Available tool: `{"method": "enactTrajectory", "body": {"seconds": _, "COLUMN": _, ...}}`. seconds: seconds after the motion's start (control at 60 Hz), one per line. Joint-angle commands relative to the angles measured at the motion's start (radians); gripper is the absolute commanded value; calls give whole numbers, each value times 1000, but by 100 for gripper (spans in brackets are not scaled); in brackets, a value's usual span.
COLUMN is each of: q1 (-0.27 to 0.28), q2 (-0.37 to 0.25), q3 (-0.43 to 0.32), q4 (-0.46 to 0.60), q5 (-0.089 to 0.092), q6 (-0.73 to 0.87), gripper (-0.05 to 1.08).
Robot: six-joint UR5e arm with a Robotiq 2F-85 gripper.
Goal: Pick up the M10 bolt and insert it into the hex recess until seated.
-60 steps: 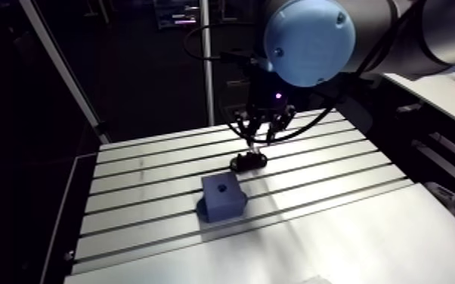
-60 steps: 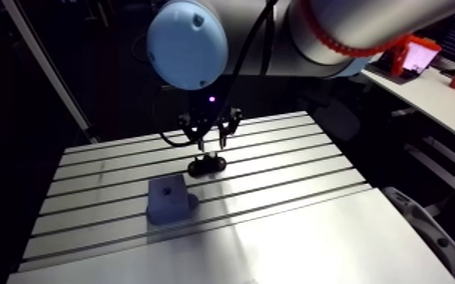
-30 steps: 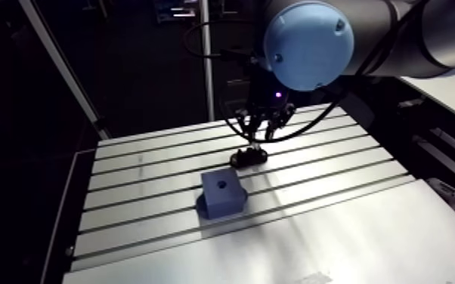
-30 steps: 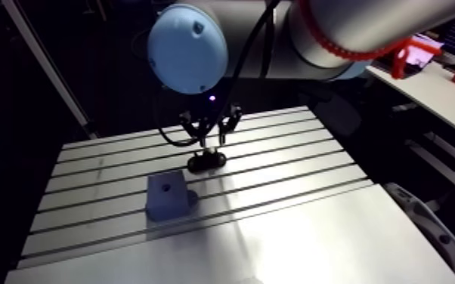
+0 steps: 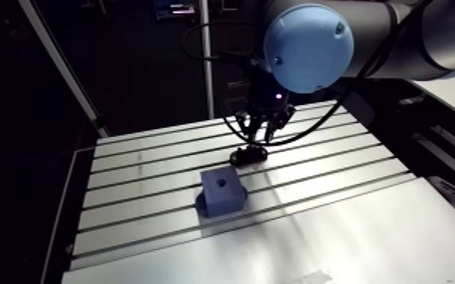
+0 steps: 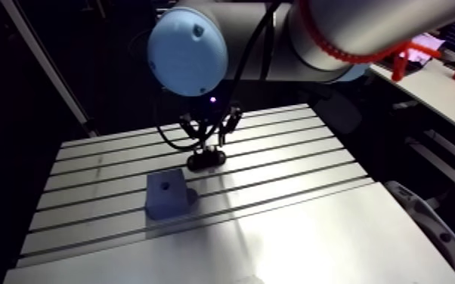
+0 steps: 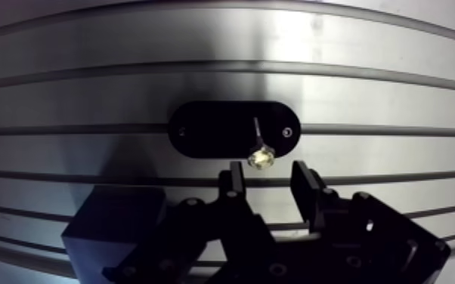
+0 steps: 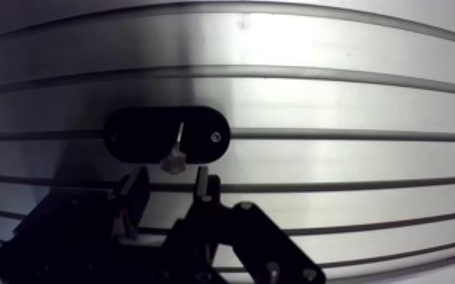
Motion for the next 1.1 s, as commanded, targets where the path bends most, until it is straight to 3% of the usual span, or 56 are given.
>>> {"method": "enactTrajectory", "body": {"seconds": 0.017, "q1": 0, "q2": 8, "q3": 1, "q4": -1, "q5": 1, "q6": -9, "gripper": 54}}
{"method": "enactTrajectory", "body": {"seconds": 1.1, "q1": 7, "q2": 25, "q3": 7, "q4": -45, "q5": 1, "q6": -8, "gripper": 58}}
